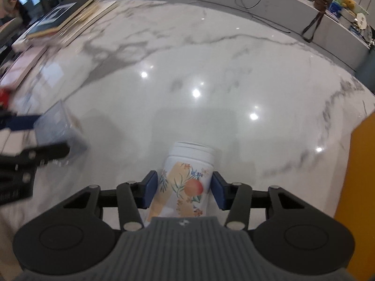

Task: Organize rigid objects
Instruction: 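Grasp the clear cube box with the left tool while the right tool grasps the white lotion tube, then carry the cube box and lotion tube into the orange box and release both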

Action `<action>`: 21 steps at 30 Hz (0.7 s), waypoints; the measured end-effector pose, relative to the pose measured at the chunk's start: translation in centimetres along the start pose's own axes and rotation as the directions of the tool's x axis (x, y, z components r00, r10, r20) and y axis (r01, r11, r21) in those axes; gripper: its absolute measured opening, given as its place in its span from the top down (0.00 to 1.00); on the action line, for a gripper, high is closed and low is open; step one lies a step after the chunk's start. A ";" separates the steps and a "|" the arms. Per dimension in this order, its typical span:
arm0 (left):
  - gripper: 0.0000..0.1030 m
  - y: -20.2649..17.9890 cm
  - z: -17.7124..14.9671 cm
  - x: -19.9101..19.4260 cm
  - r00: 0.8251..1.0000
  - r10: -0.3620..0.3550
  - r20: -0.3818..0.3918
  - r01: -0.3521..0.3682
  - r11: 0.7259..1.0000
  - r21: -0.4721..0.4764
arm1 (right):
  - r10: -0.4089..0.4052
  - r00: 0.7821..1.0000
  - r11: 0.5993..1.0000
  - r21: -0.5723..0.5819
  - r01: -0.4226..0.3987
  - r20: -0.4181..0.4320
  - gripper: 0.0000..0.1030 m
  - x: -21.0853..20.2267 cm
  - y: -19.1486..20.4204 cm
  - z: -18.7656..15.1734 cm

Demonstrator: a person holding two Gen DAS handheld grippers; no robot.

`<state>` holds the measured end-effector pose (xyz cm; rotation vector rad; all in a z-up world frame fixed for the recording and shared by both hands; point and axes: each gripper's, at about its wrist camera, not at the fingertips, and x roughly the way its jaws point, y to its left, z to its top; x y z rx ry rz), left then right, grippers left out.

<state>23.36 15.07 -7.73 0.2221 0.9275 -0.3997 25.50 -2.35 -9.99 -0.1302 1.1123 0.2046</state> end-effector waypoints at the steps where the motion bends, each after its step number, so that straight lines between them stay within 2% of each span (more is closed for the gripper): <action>1: 0.46 -0.4 -0.1 -0.2 1.000 0.005 -0.019 -0.005 1.000 0.005 | 0.006 1.000 1.000 -0.011 -0.006 0.001 0.52 -0.3 0.1 -0.6; 5: 0.48 -1.5 -0.8 0.2 0.992 0.026 -0.122 -0.028 0.999 -0.019 | 0.018 1.000 0.999 -0.040 -0.018 0.020 0.51 -1.3 0.2 -3.0; 7: 0.48 -1.8 -1.3 0.1 0.995 0.022 -0.092 -0.024 0.999 -0.022 | 0.017 0.999 1.000 -0.018 -0.016 0.031 0.49 -1.6 0.2 -3.6; 8: 0.47 -1.9 -1.5 0.0 0.997 0.021 -0.075 -0.023 1.000 -0.021 | 0.014 0.999 1.000 -0.006 -0.014 0.040 0.41 -1.7 0.2 -3.7; 10: 0.35 -2.0 -1.6 -0.5 0.999 0.015 -0.043 -0.016 1.000 -0.016 | 0.007 0.997 1.000 0.015 -0.008 0.081 0.30 -2.4 0.2 -4.2; 12: 0.29 -2.0 -1.5 -0.8 1.000 0.011 -0.018 -0.011 1.000 -0.019 | 0.012 0.992 1.000 0.018 -0.014 0.127 0.29 -2.9 0.4 -4.6; 15: 0.29 -2.1 -1.2 -0.7 1.000 0.015 -0.011 -0.015 1.000 -0.023 | 0.007 0.987 1.000 0.014 -0.009 0.159 0.29 -3.1 0.8 -5.0; 21: 0.29 -2.1 -0.9 0.2 0.999 0.006 -0.033 -0.007 1.000 -0.011 | 0.018 0.990 0.999 0.024 -0.021 0.143 0.31 -2.3 0.5 -5.5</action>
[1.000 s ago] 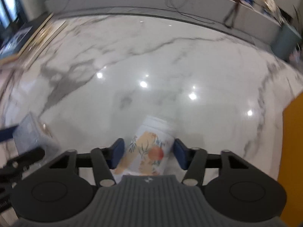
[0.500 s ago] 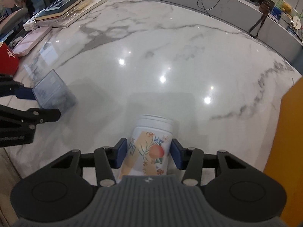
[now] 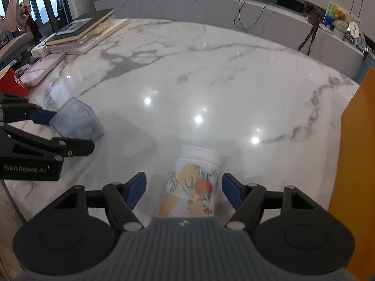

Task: Organize rigid objects
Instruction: 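Carry the cube box and lotion tube into the orange box and release both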

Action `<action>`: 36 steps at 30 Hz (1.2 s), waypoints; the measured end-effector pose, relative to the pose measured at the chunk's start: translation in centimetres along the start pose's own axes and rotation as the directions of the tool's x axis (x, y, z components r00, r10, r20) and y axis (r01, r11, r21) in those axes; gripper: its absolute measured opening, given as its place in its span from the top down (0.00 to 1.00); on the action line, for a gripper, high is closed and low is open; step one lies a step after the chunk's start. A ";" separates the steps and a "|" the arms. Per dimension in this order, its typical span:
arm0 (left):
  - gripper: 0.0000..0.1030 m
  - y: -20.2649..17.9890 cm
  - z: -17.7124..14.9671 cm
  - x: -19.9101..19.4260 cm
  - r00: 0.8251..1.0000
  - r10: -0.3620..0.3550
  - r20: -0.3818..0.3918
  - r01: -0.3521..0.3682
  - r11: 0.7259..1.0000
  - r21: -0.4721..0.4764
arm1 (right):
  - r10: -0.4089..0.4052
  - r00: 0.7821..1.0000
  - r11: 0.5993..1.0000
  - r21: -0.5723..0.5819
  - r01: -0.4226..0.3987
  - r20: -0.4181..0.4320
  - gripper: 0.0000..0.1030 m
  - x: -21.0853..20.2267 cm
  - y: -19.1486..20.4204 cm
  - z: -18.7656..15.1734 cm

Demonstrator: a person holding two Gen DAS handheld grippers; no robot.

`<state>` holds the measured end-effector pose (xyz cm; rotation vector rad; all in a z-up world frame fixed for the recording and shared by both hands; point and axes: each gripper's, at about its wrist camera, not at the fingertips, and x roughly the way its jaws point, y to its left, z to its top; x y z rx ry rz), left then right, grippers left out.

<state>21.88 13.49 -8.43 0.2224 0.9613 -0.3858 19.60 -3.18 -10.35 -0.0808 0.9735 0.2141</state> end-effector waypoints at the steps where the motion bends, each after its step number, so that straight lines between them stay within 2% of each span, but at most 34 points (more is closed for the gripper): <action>1: 0.29 0.1 0.0 0.1 1.000 0.000 -0.002 0.000 1.000 -0.003 | 0.000 1.000 1.000 0.005 0.000 -0.002 0.31 0.0 -0.1 -0.2; 5: 0.30 0.5 0.4 -0.2 0.999 -0.007 0.034 0.008 1.000 -0.028 | 0.003 1.000 1.000 0.020 -0.003 0.001 0.32 0.1 -0.3 -0.5; 6: 0.30 0.5 0.5 -0.2 0.999 -0.005 0.048 0.007 0.999 -0.033 | 0.002 1.000 1.000 0.024 -0.002 0.001 0.35 0.1 -0.3 -0.5; 7: 0.30 0.5 0.7 -0.3 0.998 -0.002 0.058 0.004 0.999 -0.037 | -0.001 1.000 1.000 0.026 0.001 0.003 0.41 0.1 -0.3 -0.4; 8: 0.33 0.5 0.8 -0.2 0.998 -0.001 0.055 0.003 0.999 -0.037 | -0.003 1.000 1.000 0.025 0.003 0.004 0.47 0.1 -0.3 -0.4; 10: 0.49 0.4 1.0 0.1 0.999 0.006 0.043 -0.004 0.999 -0.040 | -0.014 1.000 1.000 0.011 0.014 0.002 0.52 0.1 -0.2 -0.3; 15: 0.49 0.5 1.2 0.1 1.000 -0.001 0.031 0.003 0.997 -0.074 | 0.003 1.000 1.000 0.010 -0.003 0.009 0.55 -0.1 -0.5 -0.5; 19: 0.50 -0.6 1.5 -1.3 0.998 0.002 0.064 0.003 0.998 -0.066 | 0.028 0.999 0.999 0.025 -0.029 0.044 0.56 -1.6 -0.9 -0.2; 23: 0.50 -2.4 2.5 -3.1 0.994 -0.017 0.104 0.022 0.999 -0.047 | 0.044 0.995 0.998 0.039 -0.048 0.093 0.56 -3.8 -1.4 0.1; 28: 0.50 -5.9 4.1 -6.0 0.984 -0.038 0.174 0.034 0.999 0.028 | 0.036 0.982 0.996 0.079 -0.051 0.186 0.56 -8.1 -3.1 0.4; 32: 0.50 -9.1 5.9 -8.0 0.972 -0.081 0.220 0.064 0.994 0.085 | 0.010 0.969 0.990 0.134 -0.044 0.248 0.56 -12.0 -5.6 0.4; 36: 0.50 -12.8 7.9 -9.7 0.953 -0.155 0.259 0.118 0.981 0.154 | -0.035 0.949 0.974 0.223 -0.037 0.313 0.56 -16.3 -9.6 -0.3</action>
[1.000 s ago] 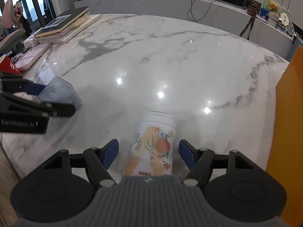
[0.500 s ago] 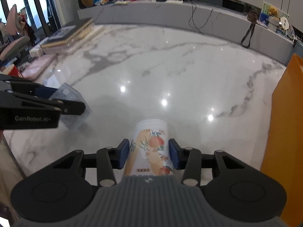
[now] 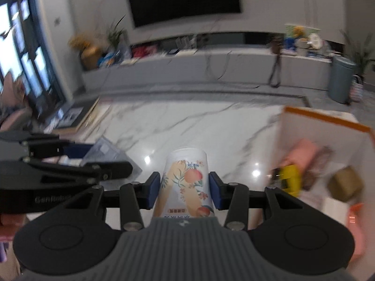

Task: Organize rigid objects
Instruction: 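Carry the cube box and lotion tube into the orange box and release both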

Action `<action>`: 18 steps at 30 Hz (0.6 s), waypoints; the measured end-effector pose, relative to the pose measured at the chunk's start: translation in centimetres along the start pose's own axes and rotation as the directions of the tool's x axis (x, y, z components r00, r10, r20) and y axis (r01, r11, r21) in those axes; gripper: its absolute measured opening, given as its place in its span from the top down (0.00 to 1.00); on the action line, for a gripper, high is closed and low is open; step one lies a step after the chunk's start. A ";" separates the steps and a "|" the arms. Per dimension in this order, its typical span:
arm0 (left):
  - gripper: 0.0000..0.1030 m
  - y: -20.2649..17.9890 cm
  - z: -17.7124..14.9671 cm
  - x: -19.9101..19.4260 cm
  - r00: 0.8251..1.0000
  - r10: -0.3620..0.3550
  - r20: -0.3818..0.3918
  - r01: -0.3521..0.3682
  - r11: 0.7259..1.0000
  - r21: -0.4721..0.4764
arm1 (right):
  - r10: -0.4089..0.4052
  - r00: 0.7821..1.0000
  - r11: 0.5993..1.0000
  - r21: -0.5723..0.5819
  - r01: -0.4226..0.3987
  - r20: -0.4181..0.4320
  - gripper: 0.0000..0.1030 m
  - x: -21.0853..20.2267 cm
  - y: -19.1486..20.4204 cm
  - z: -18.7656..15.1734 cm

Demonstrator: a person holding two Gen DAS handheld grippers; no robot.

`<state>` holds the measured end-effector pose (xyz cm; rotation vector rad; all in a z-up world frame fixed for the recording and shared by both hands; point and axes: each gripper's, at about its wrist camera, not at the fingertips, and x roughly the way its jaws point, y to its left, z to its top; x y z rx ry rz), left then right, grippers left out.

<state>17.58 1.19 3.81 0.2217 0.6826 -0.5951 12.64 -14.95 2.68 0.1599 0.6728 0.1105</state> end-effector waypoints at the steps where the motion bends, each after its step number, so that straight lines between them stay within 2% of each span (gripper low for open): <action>1: 0.50 -1.0 0.7 0.1 1.000 -0.019 0.011 0.019 1.000 0.020 | -0.011 1.000 1.000 0.024 0.011 0.015 0.56 -0.9 -1.1 0.3; 5: 0.50 -5.5 3.0 1.0 0.995 -0.096 0.028 0.092 0.988 0.123 | -0.089 0.994 0.988 0.130 0.081 0.056 0.56 -3.7 -5.8 0.7; 8: 0.50 -8.8 3.8 2.3 0.989 -0.145 0.010 0.140 0.966 0.217 | -0.149 0.988 0.965 0.224 0.136 0.040 0.56 -4.5 -9.4 0.1; 10: 0.50 -11.2 3.8 3.3 0.987 -0.159 -0.012 0.154 0.938 0.311 | -0.186 0.982 0.945 0.274 0.177 0.010 0.56 -4.8 -12.0 -0.7; 12: 0.49 -13.4 3.7 4.5 0.985 -0.167 -0.042 0.169 0.898 0.407 | -0.207 0.978 0.931 0.304 0.205 -0.026 0.56 -4.3 -13.7 -1.6; 15: 0.50 -16.0 3.4 6.8 0.983 -0.156 -0.099 0.185 0.840 0.510 | -0.189 0.979 0.923 0.327 0.204 -0.079 0.56 -3.6 -14.9 -2.9; 18: 0.49 -17.4 3.5 9.2 0.983 -0.120 -0.143 0.181 0.799 0.574 | -0.172 0.978 0.921 0.333 0.202 -0.119 0.56 -3.1 -15.7 -3.4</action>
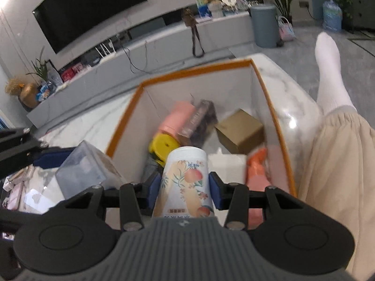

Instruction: Organize rigid objects

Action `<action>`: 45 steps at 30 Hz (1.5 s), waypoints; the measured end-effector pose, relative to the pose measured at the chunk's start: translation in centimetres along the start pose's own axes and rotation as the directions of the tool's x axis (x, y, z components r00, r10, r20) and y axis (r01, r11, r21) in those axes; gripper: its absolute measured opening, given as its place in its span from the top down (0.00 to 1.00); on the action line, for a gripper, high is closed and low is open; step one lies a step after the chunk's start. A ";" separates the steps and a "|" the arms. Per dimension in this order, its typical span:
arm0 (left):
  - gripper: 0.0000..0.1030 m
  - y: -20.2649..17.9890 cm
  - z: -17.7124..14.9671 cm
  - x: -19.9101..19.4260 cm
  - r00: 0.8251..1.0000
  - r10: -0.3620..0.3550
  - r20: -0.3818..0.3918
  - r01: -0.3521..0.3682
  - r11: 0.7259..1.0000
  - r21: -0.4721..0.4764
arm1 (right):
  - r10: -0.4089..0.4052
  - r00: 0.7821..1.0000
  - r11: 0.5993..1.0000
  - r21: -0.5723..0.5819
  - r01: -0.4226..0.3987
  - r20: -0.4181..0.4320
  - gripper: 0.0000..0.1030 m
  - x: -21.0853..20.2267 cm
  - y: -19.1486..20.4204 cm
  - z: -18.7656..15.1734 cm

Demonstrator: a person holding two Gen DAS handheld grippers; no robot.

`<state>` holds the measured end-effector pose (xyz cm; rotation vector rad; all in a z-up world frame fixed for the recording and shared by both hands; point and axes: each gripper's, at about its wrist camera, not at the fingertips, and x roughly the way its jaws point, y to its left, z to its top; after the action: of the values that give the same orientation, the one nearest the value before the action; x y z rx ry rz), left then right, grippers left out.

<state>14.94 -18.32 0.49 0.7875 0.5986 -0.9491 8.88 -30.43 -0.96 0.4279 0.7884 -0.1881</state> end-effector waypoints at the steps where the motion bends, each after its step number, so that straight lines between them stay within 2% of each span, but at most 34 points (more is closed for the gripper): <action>1: 0.49 -0.1 0.2 0.7 1.000 -0.005 -0.018 0.006 1.000 0.014 | 0.010 1.000 1.000 0.004 -0.010 -0.011 0.56 0.2 -0.4 0.0; 8: 0.49 -1.7 0.0 3.0 0.988 0.008 -0.155 0.011 0.993 0.122 | 0.030 0.994 0.999 -0.020 -0.032 -0.106 0.56 2.0 -1.0 -0.3; 10: 0.49 -1.8 -0.2 3.2 0.986 0.003 -0.167 0.019 0.991 0.131 | 0.028 0.993 0.999 -0.025 -0.031 -0.118 0.57 2.3 -1.1 -0.6; 12: 0.49 -2.0 -0.2 3.5 0.984 0.000 -0.176 0.024 0.991 0.134 | 0.021 0.991 0.999 -0.029 -0.025 -0.130 0.66 2.6 -1.3 -0.9; 15: 0.49 -2.6 -0.1 4.0 0.981 0.000 -0.194 0.032 0.987 0.158 | 0.026 0.989 0.999 -0.026 -0.030 -0.145 0.66 2.7 -1.4 -1.2; 18: 0.49 -2.9 -0.3 4.4 0.975 0.004 -0.222 0.033 0.987 0.159 | 0.021 0.990 0.999 -0.028 -0.025 -0.141 0.66 2.5 -1.3 -1.3; 21: 0.49 -2.7 -0.4 5.0 0.970 -0.024 -0.242 0.057 0.989 0.133 | 0.000 0.992 0.999 -0.035 -0.004 -0.126 0.64 2.5 -1.2 -1.3; 23: 0.49 -2.7 -0.3 5.0 0.968 -0.035 -0.247 0.067 0.990 0.122 | -0.018 0.993 0.999 -0.047 0.013 -0.115 0.55 2.5 -1.1 -1.4; 27: 0.46 -2.5 -0.2 5.2 0.963 -0.044 -0.266 0.075 0.991 0.107 | -0.016 0.994 0.998 -0.055 0.010 -0.111 0.55 2.5 -0.9 -1.3; 32: 0.41 -2.1 -0.6 5.0 0.965 -0.058 -0.255 0.074 0.996 0.055 | -0.025 0.993 0.998 -0.055 0.019 -0.113 0.50 2.6 -1.1 -1.3; 34: 0.36 -2.0 -0.8 4.8 0.968 -0.049 -0.246 0.061 0.997 0.043 | -0.024 0.993 0.998 -0.054 0.018 -0.113 0.49 2.6 -1.1 -1.3; 38: 0.32 -1.4 -1.4 4.2 0.973 -0.038 -0.229 0.042 0.999 0.014 | -0.032 0.994 0.997 -0.069 0.024 -0.103 0.38 2.6 -0.8 -1.4; 45: 0.24 0.4 -2.4 1.1 0.990 -0.049 -0.132 0.033 0.992 -0.121 | -0.036 0.999 0.994 -0.107 0.036 -0.002 0.29 1.4 0.1 -1.2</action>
<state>15.51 -16.75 -1.60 0.7391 0.7848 -0.8939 9.09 -29.84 -2.72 0.3127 0.8063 -0.1778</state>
